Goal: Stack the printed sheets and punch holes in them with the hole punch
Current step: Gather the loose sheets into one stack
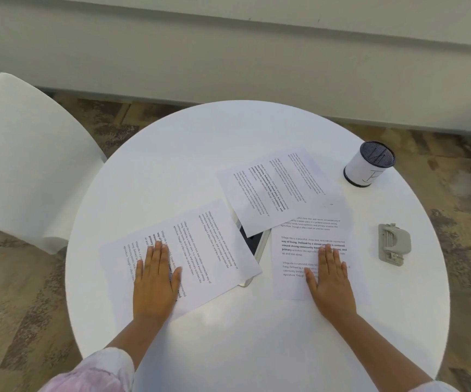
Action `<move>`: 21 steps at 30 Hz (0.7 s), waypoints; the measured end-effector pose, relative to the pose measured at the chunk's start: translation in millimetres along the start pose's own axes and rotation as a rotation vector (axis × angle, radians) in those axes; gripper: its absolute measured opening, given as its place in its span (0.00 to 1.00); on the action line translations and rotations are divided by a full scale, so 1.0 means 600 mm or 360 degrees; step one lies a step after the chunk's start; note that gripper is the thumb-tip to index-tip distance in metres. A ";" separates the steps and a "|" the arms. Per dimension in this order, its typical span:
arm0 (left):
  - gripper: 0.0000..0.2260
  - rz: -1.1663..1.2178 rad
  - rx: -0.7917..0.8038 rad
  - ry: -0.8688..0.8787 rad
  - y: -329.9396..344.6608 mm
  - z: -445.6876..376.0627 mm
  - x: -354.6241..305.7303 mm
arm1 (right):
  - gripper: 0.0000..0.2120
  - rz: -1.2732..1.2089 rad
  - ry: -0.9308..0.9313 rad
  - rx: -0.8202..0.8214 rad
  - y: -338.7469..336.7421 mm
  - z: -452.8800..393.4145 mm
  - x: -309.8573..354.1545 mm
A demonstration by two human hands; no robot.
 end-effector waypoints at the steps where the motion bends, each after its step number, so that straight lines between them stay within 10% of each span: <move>1: 0.36 0.0000 -0.0004 0.0006 -0.001 0.001 0.000 | 0.32 -0.0006 0.0006 0.0020 -0.001 0.000 0.001; 8: 0.38 0.0009 0.0028 0.0008 -0.002 0.002 -0.002 | 0.20 0.0043 -0.0114 -0.0217 -0.062 -0.025 0.063; 21: 0.36 0.0000 0.0026 0.0023 -0.002 0.002 -0.003 | 0.20 -0.0351 -0.0046 0.0255 -0.004 -0.008 0.203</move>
Point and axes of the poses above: each hand's wrist, its own z-axis away from the middle knuckle, its own y-axis out of the palm, x = y × z, the point moved 10 cm from there along -z, towards the middle knuckle, and after that the axes turned 1 degree about y, right-handed, at the moved point
